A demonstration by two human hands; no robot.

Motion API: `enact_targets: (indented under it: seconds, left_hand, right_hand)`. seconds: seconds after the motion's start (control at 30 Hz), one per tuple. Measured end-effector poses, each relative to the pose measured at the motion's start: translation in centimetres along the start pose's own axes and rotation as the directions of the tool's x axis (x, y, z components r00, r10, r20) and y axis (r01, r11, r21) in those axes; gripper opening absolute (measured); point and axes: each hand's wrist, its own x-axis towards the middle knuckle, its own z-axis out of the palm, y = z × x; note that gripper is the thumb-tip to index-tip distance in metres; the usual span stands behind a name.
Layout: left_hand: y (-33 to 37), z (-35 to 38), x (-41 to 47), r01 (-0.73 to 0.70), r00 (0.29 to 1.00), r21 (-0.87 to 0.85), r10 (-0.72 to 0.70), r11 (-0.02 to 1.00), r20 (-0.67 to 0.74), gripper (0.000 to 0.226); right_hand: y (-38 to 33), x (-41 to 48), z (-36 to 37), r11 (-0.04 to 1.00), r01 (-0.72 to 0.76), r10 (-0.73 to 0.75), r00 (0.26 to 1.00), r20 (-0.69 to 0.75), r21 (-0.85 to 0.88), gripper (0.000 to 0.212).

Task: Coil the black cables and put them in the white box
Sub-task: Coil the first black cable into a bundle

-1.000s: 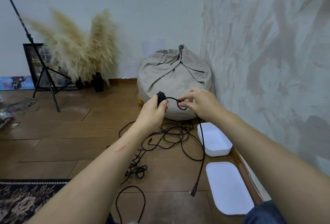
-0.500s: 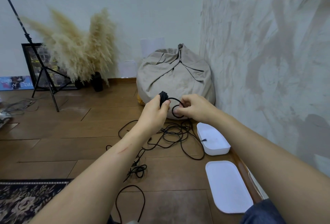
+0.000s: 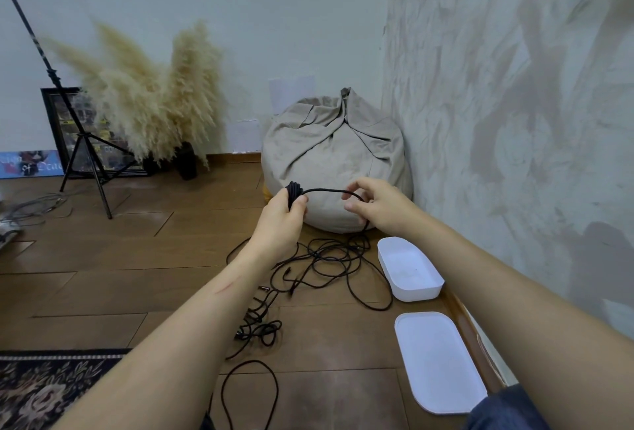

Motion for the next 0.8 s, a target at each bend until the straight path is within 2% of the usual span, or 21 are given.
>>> enact_targets:
  seconds: [0.07,0.17,0.27,0.5,0.67,0.8]
  left_hand:
    - [0.4,0.3,-0.2,-0.027,0.999,-0.029,0.027,0.999,0.025,0.025]
    - [1.0,0.5,-0.5,-0.053,0.998,-0.099,0.057,0.994,0.039,0.024]
    - [1.5,0.4,-0.6,-0.057,0.996,-0.161,0.066,0.985,0.052,0.025]
    - [2.5,1.0,-0.9,-0.100,0.990,-0.202,0.119,0.974,0.082,0.026]
    - [2.6,1.3,-0.9,-0.122,0.984,-0.194,0.144,0.973,0.106,0.018]
    - [2.7,1.7,-1.2,-0.145,0.978,-0.121,0.161,0.982,0.135,0.024]
  right_hand:
    - [-0.4,0.0,0.2,0.999,0.004,-0.005,1.000,0.023,0.050,0.019]
    - [-1.2,0.2,0.4,0.987,0.045,-0.042,0.999,-0.022,0.156,0.017]
    - [-1.8,0.4,-0.4,0.980,0.100,-0.086,0.992,-0.091,0.171,0.019]
    - [-2.9,0.4,-0.7,0.953,0.136,-0.112,0.989,-0.100,0.271,0.014]
    - [-3.6,0.0,-1.2,0.901,0.074,-0.078,0.997,-0.009,0.427,0.018]
    - [-3.6,-0.5,-1.6,0.859,0.044,-0.089,0.994,0.065,0.510,0.016]
